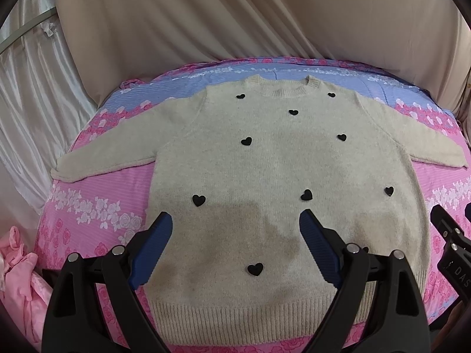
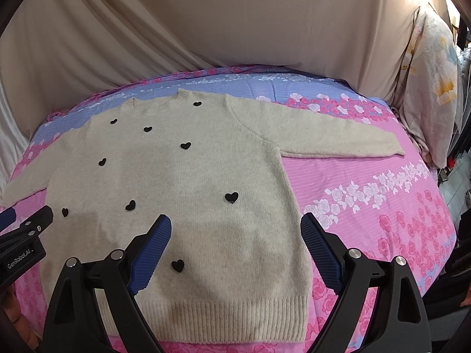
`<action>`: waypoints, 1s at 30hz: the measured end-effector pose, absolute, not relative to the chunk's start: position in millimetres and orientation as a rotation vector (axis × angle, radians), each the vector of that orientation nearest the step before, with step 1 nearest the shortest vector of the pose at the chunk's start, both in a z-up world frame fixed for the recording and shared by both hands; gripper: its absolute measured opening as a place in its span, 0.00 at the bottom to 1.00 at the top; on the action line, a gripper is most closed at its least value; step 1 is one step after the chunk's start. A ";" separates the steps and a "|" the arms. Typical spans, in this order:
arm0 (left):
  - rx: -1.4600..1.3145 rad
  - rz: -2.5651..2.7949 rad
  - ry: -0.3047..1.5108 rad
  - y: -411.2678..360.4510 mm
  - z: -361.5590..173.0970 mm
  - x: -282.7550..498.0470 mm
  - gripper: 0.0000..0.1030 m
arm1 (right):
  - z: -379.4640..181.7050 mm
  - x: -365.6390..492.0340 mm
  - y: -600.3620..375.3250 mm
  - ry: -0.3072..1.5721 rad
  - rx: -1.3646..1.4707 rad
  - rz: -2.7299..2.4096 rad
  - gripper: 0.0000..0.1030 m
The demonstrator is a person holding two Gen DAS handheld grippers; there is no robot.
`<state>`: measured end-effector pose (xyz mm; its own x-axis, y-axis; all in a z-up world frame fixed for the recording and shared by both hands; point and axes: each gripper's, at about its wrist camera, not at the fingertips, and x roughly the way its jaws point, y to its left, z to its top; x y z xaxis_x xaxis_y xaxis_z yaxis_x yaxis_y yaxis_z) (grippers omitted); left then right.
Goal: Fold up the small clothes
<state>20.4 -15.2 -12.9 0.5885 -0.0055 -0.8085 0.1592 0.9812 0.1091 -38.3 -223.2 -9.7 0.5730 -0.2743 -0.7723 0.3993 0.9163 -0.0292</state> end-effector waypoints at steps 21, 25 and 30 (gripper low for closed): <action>0.164 0.033 1.017 -31.7 -22.8 44.6 0.90 | -89.9 -21.3 -582.1 0.878 0.350 -0.854 0.82; 0.201 0.073 1.042 -39.8 -25.7 50.5 0.90 | -119.1 -9.7 -658.8 0.908 0.490 -0.878 0.81; 0.230 0.116 1.060 -44.8 -27.2 58.9 0.91 | -157.0 -10.8 -703.5 0.860 0.741 -0.882 0.77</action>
<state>58.9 -44.8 -27.2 0.4853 0.2046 -0.8501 0.0157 0.9700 0.2424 -10.8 -703.5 -157.0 0.3635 -0.3409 -0.8670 0.8754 0.4433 0.1927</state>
